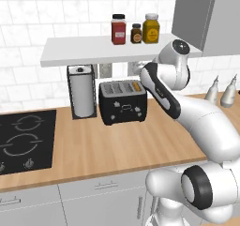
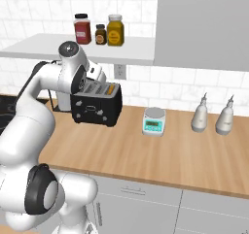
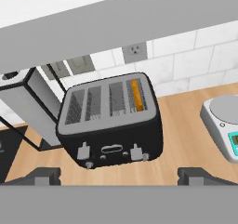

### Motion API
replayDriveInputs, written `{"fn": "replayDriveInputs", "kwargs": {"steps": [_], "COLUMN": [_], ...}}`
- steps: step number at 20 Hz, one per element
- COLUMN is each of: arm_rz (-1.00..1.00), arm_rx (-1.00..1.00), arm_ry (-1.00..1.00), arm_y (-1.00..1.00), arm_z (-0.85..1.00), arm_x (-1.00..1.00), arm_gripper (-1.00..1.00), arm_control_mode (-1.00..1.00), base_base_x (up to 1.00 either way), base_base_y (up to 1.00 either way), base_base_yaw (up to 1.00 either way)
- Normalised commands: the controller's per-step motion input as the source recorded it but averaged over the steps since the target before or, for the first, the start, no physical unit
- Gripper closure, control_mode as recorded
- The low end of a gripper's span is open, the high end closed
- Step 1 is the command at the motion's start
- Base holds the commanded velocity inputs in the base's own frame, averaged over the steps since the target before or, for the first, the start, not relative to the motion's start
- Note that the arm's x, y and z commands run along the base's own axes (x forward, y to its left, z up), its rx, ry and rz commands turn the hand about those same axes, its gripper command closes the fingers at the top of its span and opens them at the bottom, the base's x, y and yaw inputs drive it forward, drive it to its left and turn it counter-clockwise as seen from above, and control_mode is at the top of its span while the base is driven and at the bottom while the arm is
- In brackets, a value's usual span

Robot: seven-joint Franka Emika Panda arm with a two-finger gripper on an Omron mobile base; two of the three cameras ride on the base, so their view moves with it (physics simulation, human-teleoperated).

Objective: Start the toaster. Once the lever pops up, take the bread to the plate on the dining counter.

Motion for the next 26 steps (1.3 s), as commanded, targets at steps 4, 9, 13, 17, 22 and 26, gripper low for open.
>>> {"fn": "replayDriveInputs", "kwargs": {"steps": [4, 9, 13, 17, 22, 26], "arm_rz": [0.0, 0.0, 0.0, 0.0, 0.0, 0.0], "arm_rx": [0.0, 0.0, 0.0, 0.0, 0.0, 0.0], "arm_ry": [0.0, 0.0, 0.0, 0.0, 0.0, 0.0], "arm_y": [0.0, 0.0, 0.0, 0.0, 0.0, 0.0], "arm_z": [0.0, 0.0, 0.0, 0.0, 0.0, 0.0], "arm_x": [0.0, 0.0, 0.0, 0.0, 0.0, 0.0], "arm_gripper": [-1.0, -1.0, -1.0, -1.0, -1.0, -1.0], "arm_control_mode": [-1.0, -1.0, -1.0, -1.0, -1.0, -1.0], "base_base_x": [0.0, 0.0, 0.0, 0.0, 0.0, 0.0], "base_base_y": [0.0, 0.0, 0.0, 0.0, 0.0, 0.0], "base_base_yaw": [0.0, 0.0, 0.0, 0.0, 0.0, 0.0]}}
